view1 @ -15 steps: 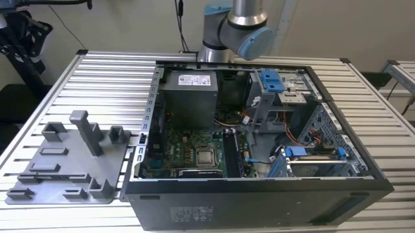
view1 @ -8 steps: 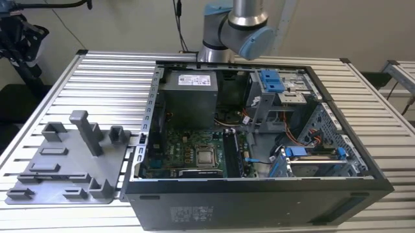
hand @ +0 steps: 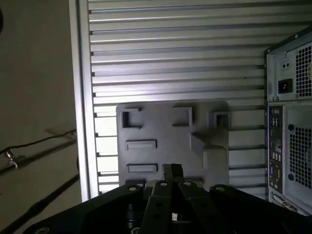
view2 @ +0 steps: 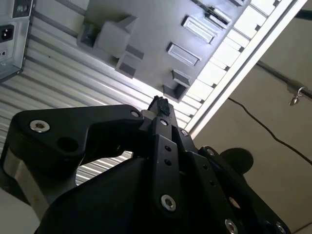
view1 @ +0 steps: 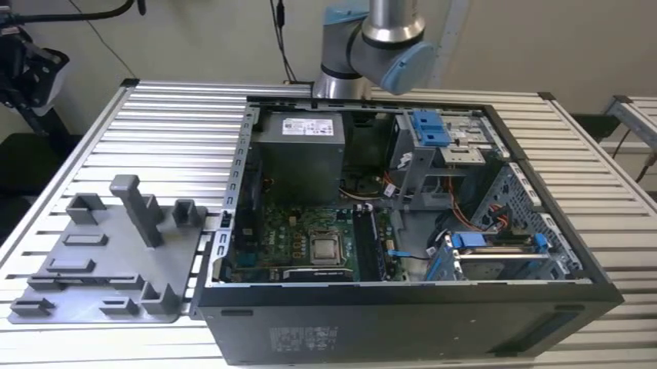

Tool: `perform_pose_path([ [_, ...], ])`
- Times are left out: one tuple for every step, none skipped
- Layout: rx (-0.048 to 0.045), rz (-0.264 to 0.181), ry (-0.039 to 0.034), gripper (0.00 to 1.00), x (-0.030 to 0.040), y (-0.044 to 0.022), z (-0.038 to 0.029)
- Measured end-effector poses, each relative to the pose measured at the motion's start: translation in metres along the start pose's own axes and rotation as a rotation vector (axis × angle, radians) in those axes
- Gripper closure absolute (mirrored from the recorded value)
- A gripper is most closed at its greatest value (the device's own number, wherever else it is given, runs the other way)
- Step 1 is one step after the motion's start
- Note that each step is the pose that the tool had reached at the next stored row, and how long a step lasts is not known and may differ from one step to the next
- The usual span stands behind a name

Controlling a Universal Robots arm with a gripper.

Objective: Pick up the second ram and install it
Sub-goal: 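Reach for the second ram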

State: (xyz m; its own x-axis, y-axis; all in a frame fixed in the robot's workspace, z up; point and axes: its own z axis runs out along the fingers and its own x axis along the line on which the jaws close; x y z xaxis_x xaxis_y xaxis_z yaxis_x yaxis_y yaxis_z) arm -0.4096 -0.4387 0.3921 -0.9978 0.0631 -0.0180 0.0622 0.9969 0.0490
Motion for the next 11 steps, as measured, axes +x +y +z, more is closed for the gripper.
perform_pose_path([
  [0.0000,0.000,0.0000,0.89,-0.0001,-0.0024,-0.0001],
  [0.0000,0.000,-0.0001,0.89,-0.0003,-0.0049,-0.0001],
  [0.0000,0.000,0.0000,0.89,-0.0005,-0.0073,-0.0003],
  [-0.0001,0.000,-0.0002,0.89,-0.0006,-0.0097,-0.0003],
  [0.0000,0.000,-0.0001,0.89,-0.0008,-0.0120,-0.0004],
  [0.0000,0.000,0.0000,0.89,-0.0009,-0.0143,-0.0005],
  [0.0000,0.000,0.0000,0.89,-0.0011,-0.0166,-0.0006],
  [0.0000,0.000,-0.0001,0.89,-0.0014,-0.0192,-0.0007],
  [0.0000,0.000,-0.0001,0.89,-0.0016,-0.0217,-0.0008],
  [0.0000,0.000,0.0000,0.89,-0.0019,-0.0242,-0.0009],
  [0.0000,0.000,0.0000,0.89,-0.0022,-0.0266,-0.0010],
])
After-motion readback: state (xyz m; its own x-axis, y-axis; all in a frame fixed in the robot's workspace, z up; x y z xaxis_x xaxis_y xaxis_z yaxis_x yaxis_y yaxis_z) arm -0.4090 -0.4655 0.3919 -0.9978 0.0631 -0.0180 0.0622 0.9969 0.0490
